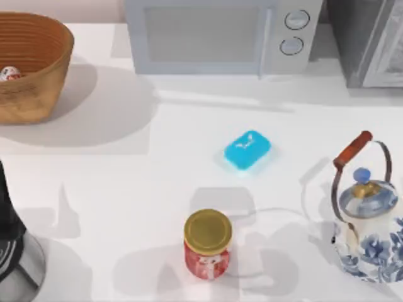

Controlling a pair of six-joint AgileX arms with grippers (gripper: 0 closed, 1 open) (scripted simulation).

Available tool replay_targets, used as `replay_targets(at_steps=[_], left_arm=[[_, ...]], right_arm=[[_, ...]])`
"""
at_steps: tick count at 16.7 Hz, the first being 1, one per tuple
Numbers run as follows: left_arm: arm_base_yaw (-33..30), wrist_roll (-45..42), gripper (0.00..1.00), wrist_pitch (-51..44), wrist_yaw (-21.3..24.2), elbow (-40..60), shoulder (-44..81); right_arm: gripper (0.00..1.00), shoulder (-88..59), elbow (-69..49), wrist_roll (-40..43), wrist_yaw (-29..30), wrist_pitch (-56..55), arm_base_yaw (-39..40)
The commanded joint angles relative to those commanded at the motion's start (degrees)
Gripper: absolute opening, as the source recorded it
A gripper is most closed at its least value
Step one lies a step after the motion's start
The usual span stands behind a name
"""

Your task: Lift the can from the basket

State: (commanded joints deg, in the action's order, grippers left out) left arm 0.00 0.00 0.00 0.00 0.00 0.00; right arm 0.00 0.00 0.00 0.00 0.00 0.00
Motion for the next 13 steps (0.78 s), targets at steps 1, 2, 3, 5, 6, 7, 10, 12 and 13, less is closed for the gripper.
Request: replay_targets(at_steps=[1,2,3,5,6,7,10,12,13], left_arm=[[0.0,0.0,1.0,0.0,0.0,0.0,0.0],[0.0,0.0,1.0,0.0,0.0,0.0,0.0],[0.04,0.06,1.0,-0.25,-0.03,0.45,0.41],[0.19,0.4,1.0,-1.59,-0.12,2.97,2.6],[0.27,0.69,1.0,-2.68,-0.15,5.21,4.38],[0.32,1.04,1.0,-3.95,-0.15,7.96,6.48],[0.37,2.4,1.0,-9.07,0.1,20.05,15.04],[0.37,3.34,1.0,-13.49,0.48,31.12,22.52],[0.39,3.76,1.0,-16.02,0.73,37.57,26.81]], right_arm=[[1.0,0.0,0.0,0.0,0.0,0.0,0.0],[1.0,0.0,0.0,0.0,0.0,0.0,0.0],[1.0,0.0,0.0,0.0,0.0,0.0,0.0],[1.0,0.0,0.0,0.0,0.0,0.0,0.0],[1.0,0.0,0.0,0.0,0.0,0.0,0.0],[1.0,0.0,0.0,0.0,0.0,0.0,0.0],[1.0,0.0,0.0,0.0,0.0,0.0,0.0],[1.0,0.0,0.0,0.0,0.0,0.0,0.0],[1.0,0.0,0.0,0.0,0.0,0.0,0.0]])
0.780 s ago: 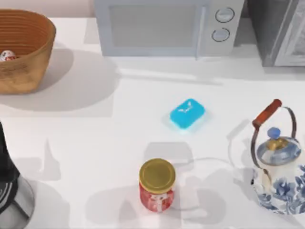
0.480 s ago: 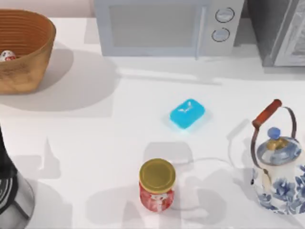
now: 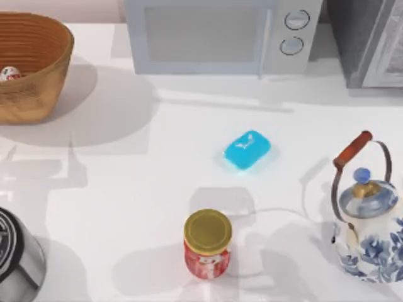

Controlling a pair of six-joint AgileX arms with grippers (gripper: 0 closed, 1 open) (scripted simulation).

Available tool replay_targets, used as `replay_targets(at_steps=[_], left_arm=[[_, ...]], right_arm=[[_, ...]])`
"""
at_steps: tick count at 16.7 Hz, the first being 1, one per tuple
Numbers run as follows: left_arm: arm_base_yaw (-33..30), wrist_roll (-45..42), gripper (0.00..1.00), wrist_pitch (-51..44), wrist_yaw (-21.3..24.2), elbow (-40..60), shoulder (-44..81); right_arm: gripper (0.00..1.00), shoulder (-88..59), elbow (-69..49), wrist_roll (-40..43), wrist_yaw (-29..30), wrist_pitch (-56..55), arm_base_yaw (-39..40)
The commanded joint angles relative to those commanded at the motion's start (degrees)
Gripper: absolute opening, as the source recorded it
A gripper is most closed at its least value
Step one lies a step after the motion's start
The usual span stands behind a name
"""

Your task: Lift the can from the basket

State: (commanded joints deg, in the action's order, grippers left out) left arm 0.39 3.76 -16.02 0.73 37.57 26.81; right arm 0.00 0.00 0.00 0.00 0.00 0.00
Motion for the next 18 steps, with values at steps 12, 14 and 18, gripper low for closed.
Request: replay_targets(at_steps=[12,14,18], left_arm=[[1.8,-0.64,1.0,-38.85,4.33,76.19,66.2],[2.36,-2.11,1.0,-44.98,4.81,85.76,77.11],[3.63,-5.63,1.0,-55.62,5.19,100.3,96.62]], right_arm=[[1.0,0.0,0.0,0.0,0.0,0.0,0.0],[1.0,0.0,0.0,0.0,0.0,0.0,0.0],[1.0,0.0,0.0,0.0,0.0,0.0,0.0]])
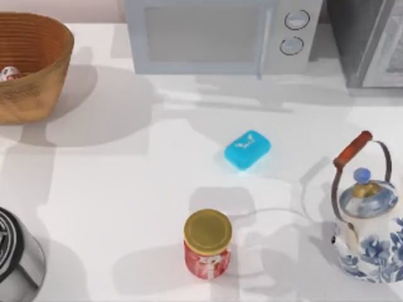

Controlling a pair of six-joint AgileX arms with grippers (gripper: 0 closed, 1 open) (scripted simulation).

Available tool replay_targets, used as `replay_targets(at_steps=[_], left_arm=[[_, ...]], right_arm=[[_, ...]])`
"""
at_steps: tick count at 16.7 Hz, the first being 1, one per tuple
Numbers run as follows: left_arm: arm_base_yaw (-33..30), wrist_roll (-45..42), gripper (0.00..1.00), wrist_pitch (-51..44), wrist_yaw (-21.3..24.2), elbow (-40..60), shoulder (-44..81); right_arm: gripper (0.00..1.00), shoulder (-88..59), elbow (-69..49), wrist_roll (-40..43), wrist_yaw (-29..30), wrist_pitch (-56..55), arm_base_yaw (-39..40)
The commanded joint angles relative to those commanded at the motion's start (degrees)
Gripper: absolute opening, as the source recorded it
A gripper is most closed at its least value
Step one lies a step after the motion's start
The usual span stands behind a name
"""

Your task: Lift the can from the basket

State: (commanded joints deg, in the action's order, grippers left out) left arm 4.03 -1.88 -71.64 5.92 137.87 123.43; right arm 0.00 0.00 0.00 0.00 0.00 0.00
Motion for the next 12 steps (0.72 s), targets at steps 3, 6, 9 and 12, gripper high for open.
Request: replay_targets(at_steps=[3,6,9,12], left_arm=[[1.1,-2.58,1.0,-6.24,-0.24,7.71,11.89],[2.13,-4.72,1.0,-10.96,-0.8,12.67,21.07],[2.72,-6.17,1.0,-13.9,-1.39,15.4,26.88],[2.84,-6.66,1.0,-14.8,-1.65,16.14,28.67]], right_arm=[[1.0,0.0,0.0,0.0,0.0,0.0,0.0],[1.0,0.0,0.0,0.0,0.0,0.0,0.0],[1.0,0.0,0.0,0.0,0.0,0.0,0.0],[1.0,0.0,0.0,0.0,0.0,0.0,0.0]])
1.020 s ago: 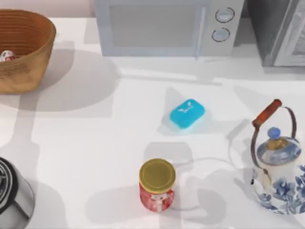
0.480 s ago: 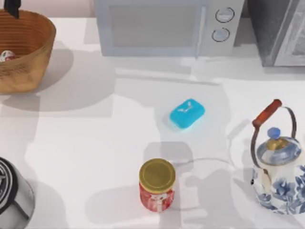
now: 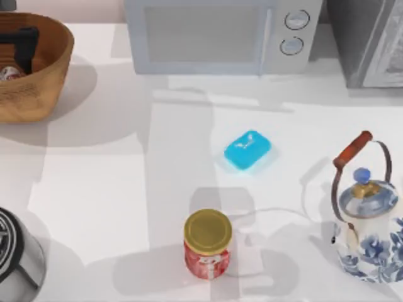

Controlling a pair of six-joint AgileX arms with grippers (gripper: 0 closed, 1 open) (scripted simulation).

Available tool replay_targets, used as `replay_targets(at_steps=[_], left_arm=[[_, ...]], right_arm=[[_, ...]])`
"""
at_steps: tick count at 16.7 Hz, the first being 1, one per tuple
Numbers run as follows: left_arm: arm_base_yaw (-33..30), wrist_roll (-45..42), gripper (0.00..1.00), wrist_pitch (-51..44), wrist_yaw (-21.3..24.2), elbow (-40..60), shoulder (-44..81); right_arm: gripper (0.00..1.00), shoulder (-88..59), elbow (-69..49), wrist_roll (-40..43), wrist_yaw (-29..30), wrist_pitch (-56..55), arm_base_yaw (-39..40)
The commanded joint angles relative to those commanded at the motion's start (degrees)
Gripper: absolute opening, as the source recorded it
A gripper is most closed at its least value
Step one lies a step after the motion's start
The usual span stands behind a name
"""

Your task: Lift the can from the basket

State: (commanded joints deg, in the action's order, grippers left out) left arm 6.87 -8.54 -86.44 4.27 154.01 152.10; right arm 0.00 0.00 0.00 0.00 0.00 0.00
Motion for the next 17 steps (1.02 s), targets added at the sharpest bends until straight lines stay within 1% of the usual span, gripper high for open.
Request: replay_targets(at_steps=[7,9,14,17], left_arm=[[0.05,-0.14,1.0,0.91,0.05,-0.92,0.09],[0.92,-0.88,1.0,4.13,0.12,-3.98,0.11],[1.79,-2.35,1.0,16.33,0.24,-15.86,0.38],[1.75,-1.81,1.0,19.07,0.2,-19.3,-0.22]], right_arm=[[1.0,0.0,0.0,0.0,0.0,0.0,0.0],[1.0,0.0,0.0,0.0,0.0,0.0,0.0],[1.0,0.0,0.0,0.0,0.0,0.0,0.0],[1.0,0.0,0.0,0.0,0.0,0.0,0.0]])
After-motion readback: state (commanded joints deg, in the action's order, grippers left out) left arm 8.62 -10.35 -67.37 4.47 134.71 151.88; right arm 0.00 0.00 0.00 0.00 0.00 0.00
